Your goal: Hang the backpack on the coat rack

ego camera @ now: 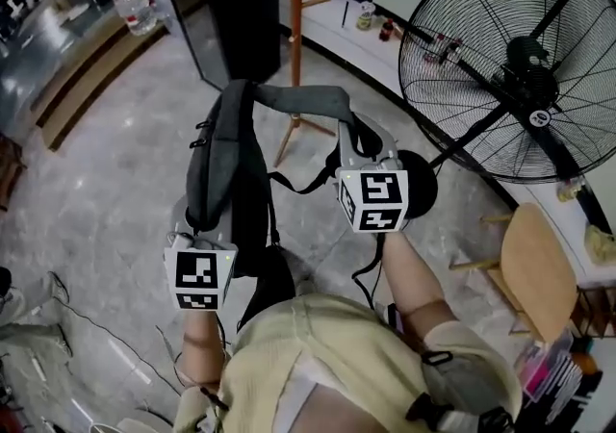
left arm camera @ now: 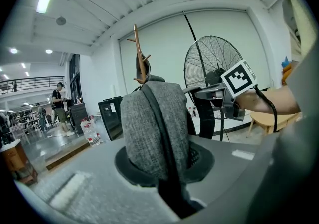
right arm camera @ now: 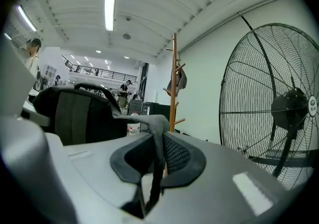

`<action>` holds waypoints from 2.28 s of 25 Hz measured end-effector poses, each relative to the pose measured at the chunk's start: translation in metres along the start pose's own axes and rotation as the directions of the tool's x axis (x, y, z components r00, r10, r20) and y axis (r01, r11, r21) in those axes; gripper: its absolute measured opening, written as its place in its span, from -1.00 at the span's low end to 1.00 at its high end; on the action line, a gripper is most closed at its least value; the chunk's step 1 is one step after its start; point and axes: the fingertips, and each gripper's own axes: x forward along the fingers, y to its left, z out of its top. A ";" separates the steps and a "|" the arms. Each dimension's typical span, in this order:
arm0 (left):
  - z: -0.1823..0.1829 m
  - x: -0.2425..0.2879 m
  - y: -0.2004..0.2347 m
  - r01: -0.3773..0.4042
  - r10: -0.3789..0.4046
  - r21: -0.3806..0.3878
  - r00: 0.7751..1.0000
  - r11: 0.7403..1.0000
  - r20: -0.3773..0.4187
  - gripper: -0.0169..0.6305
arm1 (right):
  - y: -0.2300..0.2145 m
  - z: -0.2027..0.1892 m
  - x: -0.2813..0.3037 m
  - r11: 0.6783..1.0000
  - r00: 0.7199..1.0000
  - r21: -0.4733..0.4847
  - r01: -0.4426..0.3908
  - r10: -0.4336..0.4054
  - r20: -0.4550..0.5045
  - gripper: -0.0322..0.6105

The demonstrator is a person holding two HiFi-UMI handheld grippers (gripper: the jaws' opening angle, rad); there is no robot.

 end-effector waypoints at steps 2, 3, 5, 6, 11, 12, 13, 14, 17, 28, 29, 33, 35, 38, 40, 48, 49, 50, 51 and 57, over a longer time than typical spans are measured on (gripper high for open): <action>0.001 0.013 0.009 0.014 -0.014 -0.001 1.000 1.000 0.004 -0.75 | -0.003 0.001 0.014 1.000 1.000 -0.019 0.019 -0.019 -0.005 -0.79; 0.001 0.021 0.013 0.021 -0.021 -0.001 1.000 1.000 0.008 -0.75 | -0.006 0.001 0.021 0.999 1.000 -0.026 0.030 -0.030 -0.009 -0.79; 0.004 0.035 0.019 0.036 -0.036 0.003 0.999 0.999 0.014 -0.75 | -0.013 0.000 0.034 0.998 0.998 -0.033 0.052 -0.053 -0.019 -0.79; 0.005 0.042 0.023 0.044 -0.044 0.006 0.999 0.999 0.018 -0.75 | -0.015 -0.001 0.040 0.997 0.998 -0.035 0.063 -0.064 -0.024 -0.79; 0.006 0.082 0.049 0.084 -0.084 0.014 0.996 0.996 0.025 -0.75 | -0.024 -0.004 0.080 0.991 0.992 -0.071 0.116 -0.120 -0.050 -0.79; 0.007 0.091 0.056 0.094 -0.094 0.016 0.995 0.995 0.025 -0.75 | -0.026 -0.004 0.090 0.989 0.989 -0.077 0.129 -0.133 -0.056 -0.79; 0.007 0.099 0.063 0.103 -0.104 0.018 0.994 0.994 0.023 -0.75 | -0.028 -0.003 0.099 0.987 0.987 -0.081 0.141 -0.146 -0.061 -0.79; 0.008 0.106 0.068 0.113 -0.114 0.021 0.993 0.993 0.021 -0.75 | -0.031 -0.002 0.108 0.985 0.985 -0.084 0.153 -0.158 -0.065 -0.79; 0.011 0.125 0.081 0.142 -0.143 0.034 0.990 0.989 0.016 -0.75 | -0.038 0.001 0.127 0.979 0.979 -0.089 0.185 -0.192 -0.071 -0.79; 0.025 0.177 0.118 0.211 -0.215 0.088 0.976 0.973 0.031 -0.75 | -0.066 0.011 0.184 0.946 0.948 -0.107 0.305 -0.312 -0.059 -0.79; 0.026 0.181 0.119 0.213 -0.216 0.092 0.976 0.973 0.032 -0.75 | -0.069 0.011 0.187 0.944 0.946 -0.111 0.312 -0.319 -0.060 -0.79; 0.035 0.197 0.122 0.215 -0.220 0.099 0.975 0.972 0.039 -0.75 | -0.083 0.014 0.203 0.936 0.939 -0.121 0.330 -0.339 -0.062 -0.79; 0.039 0.207 0.124 0.212 -0.217 0.097 0.975 0.972 0.044 -0.75 | -0.092 0.016 0.214 0.933 0.937 -0.127 0.337 -0.346 -0.054 -0.79; 0.042 0.222 0.123 0.212 -0.216 0.093 0.975 0.973 0.044 -0.75 | -0.109 0.019 0.232 0.925 0.931 -0.134 0.355 -0.362 -0.039 -0.79; 0.045 0.231 0.121 0.214 -0.218 0.090 0.975 0.973 0.041 -0.75 | -0.121 0.020 0.242 0.924 0.929 -0.129 0.360 -0.367 -0.037 -0.79; 0.054 0.267 0.125 0.202 -0.205 0.084 0.979 0.976 0.020 -0.75 | -0.149 0.023 0.292 0.932 0.936 -0.114 0.343 -0.349 -0.037 -0.79; 0.055 0.271 0.125 0.200 -0.202 0.083 0.979 0.976 0.017 -0.75 | -0.152 0.023 0.298 0.934 0.937 -0.109 0.340 -0.346 -0.039 -0.79; 0.055 0.275 0.125 0.198 -0.200 0.083 0.980 0.977 0.014 -0.75 | -0.155 0.023 0.304 0.935 0.938 -0.105 0.339 -0.344 -0.040 -0.79; 0.056 0.280 0.125 0.197 -0.199 0.083 0.980 0.977 0.010 -0.75 | -0.159 0.022 0.309 0.935 0.938 -0.106 0.339 -0.345 -0.040 -0.79; 0.057 0.295 0.124 0.188 -0.189 0.084 0.982 0.979 -0.003 -0.75 | -0.172 0.025 0.338 0.931 0.942 -0.163 0.327 -0.335 -0.022 -0.79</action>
